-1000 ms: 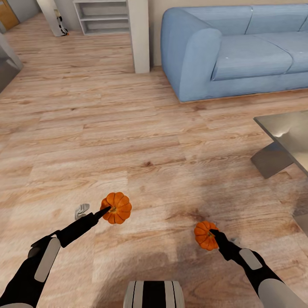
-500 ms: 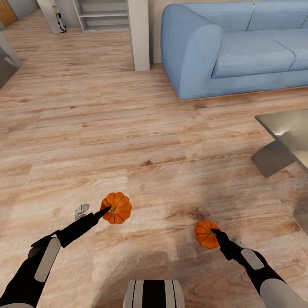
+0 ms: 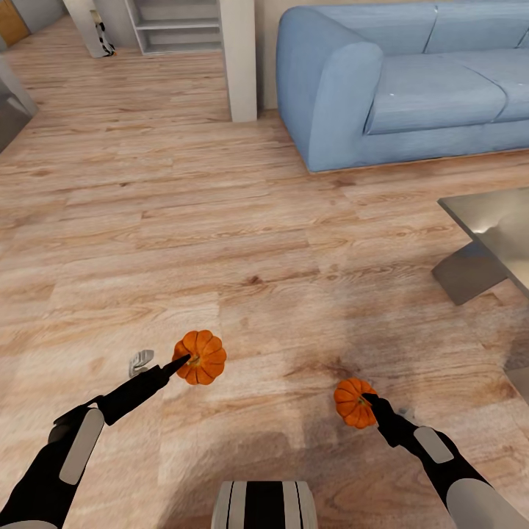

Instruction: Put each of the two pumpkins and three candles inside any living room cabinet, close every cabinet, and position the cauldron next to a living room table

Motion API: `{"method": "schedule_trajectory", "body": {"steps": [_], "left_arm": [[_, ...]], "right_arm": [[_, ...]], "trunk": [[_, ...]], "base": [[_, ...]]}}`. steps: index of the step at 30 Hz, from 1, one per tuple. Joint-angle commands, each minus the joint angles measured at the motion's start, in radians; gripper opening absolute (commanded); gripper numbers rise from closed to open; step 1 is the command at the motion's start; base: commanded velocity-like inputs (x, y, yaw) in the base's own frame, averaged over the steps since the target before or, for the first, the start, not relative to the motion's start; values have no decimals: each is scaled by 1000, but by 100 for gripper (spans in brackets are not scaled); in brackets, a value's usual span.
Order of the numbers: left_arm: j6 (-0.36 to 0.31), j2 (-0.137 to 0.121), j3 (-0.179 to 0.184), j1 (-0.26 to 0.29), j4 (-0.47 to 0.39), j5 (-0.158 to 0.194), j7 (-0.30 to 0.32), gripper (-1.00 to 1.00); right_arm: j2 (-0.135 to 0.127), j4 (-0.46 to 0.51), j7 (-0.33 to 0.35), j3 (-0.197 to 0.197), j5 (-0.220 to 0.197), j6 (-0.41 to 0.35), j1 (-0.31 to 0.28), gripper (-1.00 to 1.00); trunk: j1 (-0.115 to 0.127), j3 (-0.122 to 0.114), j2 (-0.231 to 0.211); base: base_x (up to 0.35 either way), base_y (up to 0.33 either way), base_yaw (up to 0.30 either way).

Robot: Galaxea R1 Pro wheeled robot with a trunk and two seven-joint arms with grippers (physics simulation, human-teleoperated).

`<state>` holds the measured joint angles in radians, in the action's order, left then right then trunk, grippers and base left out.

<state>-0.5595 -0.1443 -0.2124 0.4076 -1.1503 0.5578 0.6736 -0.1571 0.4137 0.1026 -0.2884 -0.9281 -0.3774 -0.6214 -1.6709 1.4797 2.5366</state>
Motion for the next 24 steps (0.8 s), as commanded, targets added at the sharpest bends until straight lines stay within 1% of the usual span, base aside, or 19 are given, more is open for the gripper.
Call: {"method": "schedule_trajectory", "body": {"steps": [1, 10, 17, 24], "left_arm": [[-7, 0, -1, 0, 0, 5, -1, -100], [-7, 0, -1, 0, 0, 4, -2, -100], [-6, 0, -1, 0, 0, 5, -2, -100], [-7, 0, -1, 0, 0, 4, -2, -100]], "right_arm": [[1, -1, 0, -5, 9, -6, 0, 100], [1, -3, 0, -5, 10, -7, 0, 100], [1, -1, 1, -5, 12, -28, -1, 100], [1, -1, 1, -3, 12, -33, -1, 100]], "trunk": [[0, 1, 0], [0, 1, 0], [0, 1, 0], [0, 1, 0]], "base": [[10, 0, 0], [2, 0, 0], [0, 0, 0], [92, 25, 0]]}}
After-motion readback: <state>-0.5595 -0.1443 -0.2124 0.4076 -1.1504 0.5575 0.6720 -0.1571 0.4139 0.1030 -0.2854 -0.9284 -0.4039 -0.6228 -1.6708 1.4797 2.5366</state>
